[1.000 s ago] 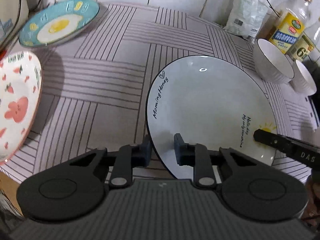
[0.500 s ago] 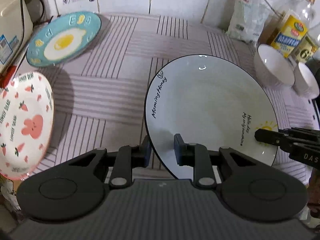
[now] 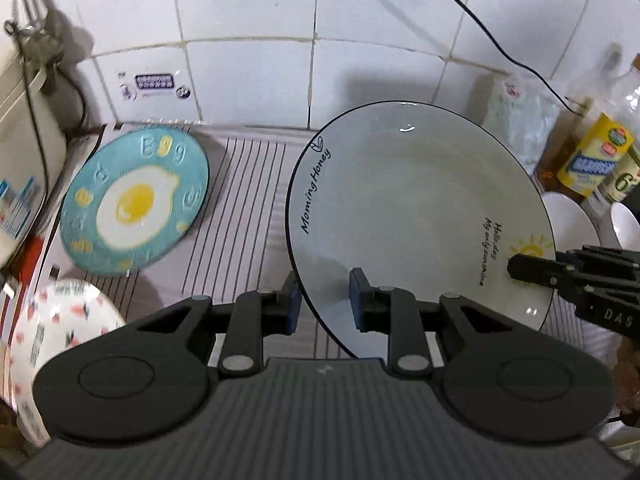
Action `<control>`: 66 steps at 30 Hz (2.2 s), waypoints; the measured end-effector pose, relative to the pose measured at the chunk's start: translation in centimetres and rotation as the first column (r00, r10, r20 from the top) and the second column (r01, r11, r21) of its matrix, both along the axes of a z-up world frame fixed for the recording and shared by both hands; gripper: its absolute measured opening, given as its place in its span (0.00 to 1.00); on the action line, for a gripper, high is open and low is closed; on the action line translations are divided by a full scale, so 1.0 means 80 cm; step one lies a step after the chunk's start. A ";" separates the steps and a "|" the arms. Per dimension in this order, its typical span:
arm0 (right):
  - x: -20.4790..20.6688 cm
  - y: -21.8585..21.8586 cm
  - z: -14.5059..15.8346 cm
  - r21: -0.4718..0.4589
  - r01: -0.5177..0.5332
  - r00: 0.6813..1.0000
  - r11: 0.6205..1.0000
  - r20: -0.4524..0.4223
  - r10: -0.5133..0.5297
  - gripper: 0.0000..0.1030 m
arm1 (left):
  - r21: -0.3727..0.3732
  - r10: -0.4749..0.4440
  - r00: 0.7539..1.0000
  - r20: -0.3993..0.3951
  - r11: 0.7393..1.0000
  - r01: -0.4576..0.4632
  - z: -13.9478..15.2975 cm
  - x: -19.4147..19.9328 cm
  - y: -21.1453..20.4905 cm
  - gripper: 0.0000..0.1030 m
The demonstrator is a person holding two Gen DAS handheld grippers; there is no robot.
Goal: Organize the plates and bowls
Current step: 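Lift the white plate with both tools and carry it toward the tiled wall, then lower the white plate onto the counter and open both tools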
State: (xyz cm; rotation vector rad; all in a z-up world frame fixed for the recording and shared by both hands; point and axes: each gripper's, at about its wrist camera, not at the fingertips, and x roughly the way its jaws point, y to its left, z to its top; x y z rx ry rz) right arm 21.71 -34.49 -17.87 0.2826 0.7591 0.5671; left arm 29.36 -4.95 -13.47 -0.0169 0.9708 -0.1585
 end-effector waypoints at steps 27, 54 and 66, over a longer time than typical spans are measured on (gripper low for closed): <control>0.121 0.046 -0.051 -0.243 0.055 0.994 0.969 -0.079 -0.076 0.28 | -0.128 0.049 0.990 -0.131 0.990 -0.065 -0.101 0.109 0.009 0.23; -0.005 0.086 0.061 -0.261 0.216 0.973 0.941 0.138 -0.185 0.68 | 0.015 0.125 0.985 -0.117 0.992 -0.125 0.000 -0.005 0.072 0.71; -0.098 0.160 0.115 -0.212 0.189 0.970 0.959 0.189 -0.150 0.69 | 0.053 0.067 0.997 -0.035 0.996 -0.065 0.045 -0.103 0.157 0.80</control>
